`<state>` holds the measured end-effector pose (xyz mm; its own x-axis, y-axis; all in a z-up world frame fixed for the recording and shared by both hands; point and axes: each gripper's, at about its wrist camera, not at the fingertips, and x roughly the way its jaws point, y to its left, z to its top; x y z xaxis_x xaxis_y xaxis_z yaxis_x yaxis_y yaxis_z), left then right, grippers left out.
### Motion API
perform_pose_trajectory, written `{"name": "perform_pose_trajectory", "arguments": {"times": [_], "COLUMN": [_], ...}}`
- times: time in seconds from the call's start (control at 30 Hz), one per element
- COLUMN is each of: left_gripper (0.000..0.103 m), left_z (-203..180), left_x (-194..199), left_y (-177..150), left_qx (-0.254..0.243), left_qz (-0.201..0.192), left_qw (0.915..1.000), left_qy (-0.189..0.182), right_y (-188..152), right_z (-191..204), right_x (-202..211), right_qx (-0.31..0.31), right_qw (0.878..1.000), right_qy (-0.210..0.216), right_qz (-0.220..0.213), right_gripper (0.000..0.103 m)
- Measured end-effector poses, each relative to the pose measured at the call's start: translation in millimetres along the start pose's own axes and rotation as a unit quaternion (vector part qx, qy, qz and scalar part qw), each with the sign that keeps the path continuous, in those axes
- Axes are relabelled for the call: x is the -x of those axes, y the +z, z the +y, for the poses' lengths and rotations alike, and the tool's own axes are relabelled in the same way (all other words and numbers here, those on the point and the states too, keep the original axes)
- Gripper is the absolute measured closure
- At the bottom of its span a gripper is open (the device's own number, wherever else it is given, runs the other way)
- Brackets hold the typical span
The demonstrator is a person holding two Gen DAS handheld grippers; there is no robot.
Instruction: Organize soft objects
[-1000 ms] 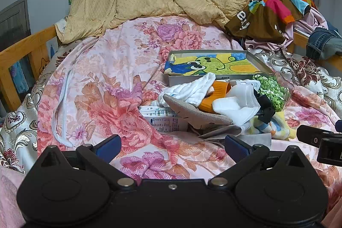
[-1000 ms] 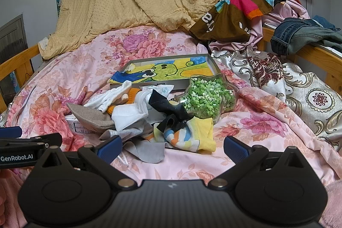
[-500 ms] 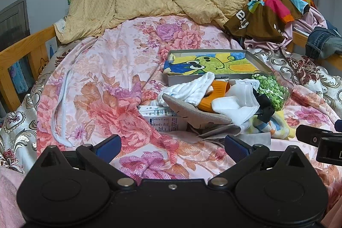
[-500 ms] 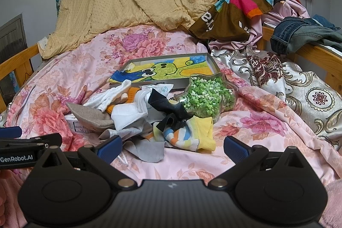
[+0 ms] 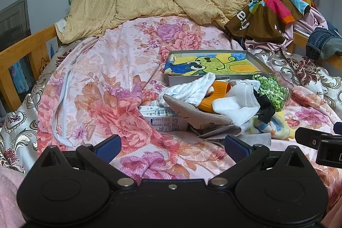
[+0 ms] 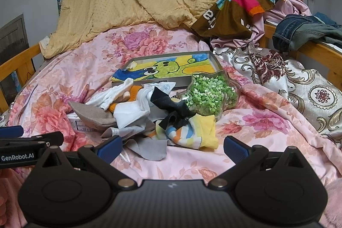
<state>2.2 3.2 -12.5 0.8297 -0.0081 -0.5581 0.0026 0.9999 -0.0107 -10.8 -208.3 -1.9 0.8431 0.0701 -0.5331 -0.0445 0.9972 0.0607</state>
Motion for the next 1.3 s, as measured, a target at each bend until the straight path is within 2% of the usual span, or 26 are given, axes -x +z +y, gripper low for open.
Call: {"name": "perform_pose_trajectory", "arguments": {"times": [0.13, 0.47, 0.9, 1.17, 1.3], "left_gripper": [0.001, 0.001, 0.001, 0.001, 0.001], "left_z": [6.7, 21.0, 17.0, 17.3, 19.7], "left_x": [-2.1, -16.8, -63.2, -101.4, -111.9], "left_y": [-0.1, 23.6, 56.8, 69.9, 67.2], "left_qx": [0.015, 0.062, 0.045, 0.030, 0.043], "left_qz": [0.009, 0.043, 0.089, 0.127, 0.130], "left_qw": [0.9998, 0.9967, 0.9929, 0.9882, 0.9865], "left_qy": [0.001, -0.030, -0.065, -0.080, -0.089], "right_y": [1.3, 13.4, 43.0, 50.9, 50.6], "right_z": [-1.3, -1.6, 4.2, 26.1, 37.5], "right_x": [-0.5, -14.0, -56.8, -80.7, -92.2], "right_qx": [-0.004, 0.008, 0.101, 0.223, 0.287], "right_qw": [1.000, 0.999, 0.993, 0.972, 0.955], "right_qy": [0.010, 0.036, 0.047, 0.069, 0.079], "right_qz": [0.006, 0.035, 0.041, 0.021, 0.003], "right_gripper": [0.000, 0.000, 0.000, 0.000, 0.000]}}
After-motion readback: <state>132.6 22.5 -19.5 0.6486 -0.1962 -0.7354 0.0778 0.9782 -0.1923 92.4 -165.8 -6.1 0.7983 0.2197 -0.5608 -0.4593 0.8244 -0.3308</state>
